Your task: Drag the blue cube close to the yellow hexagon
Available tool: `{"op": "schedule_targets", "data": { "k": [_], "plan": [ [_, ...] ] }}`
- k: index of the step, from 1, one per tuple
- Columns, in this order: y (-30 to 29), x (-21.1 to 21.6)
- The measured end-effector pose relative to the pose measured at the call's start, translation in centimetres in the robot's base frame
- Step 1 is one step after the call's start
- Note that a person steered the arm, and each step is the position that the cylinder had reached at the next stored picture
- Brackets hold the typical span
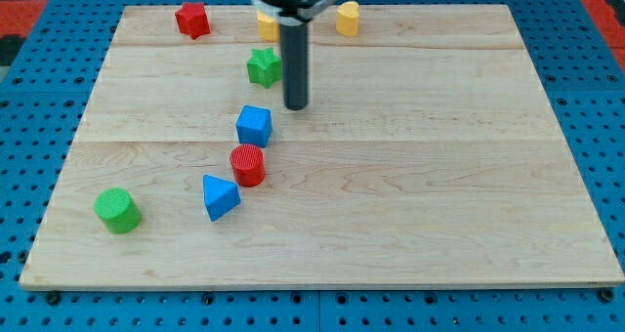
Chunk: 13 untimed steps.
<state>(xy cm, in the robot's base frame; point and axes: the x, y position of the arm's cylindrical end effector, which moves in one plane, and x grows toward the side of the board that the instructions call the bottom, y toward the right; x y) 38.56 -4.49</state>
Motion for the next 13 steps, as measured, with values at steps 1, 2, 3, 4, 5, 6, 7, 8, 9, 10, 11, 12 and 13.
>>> {"op": "schedule_targets", "data": {
  "k": [1,2,3,4,5,6,7,8,9,10,11,12,13],
  "plan": [
    [-5.7,1.7],
    [-6.9,6.0],
    [-7.4,7.5],
    [-1.2,6.9],
    [6.6,3.2],
    [13.0,-2.1],
    [8.3,-4.5],
    [16.1,-3.0],
    [13.2,4.5],
    [5.6,0.8],
    [3.6,-4.8],
    [3.7,-8.7],
    [3.6,-12.0]
  ]
}}
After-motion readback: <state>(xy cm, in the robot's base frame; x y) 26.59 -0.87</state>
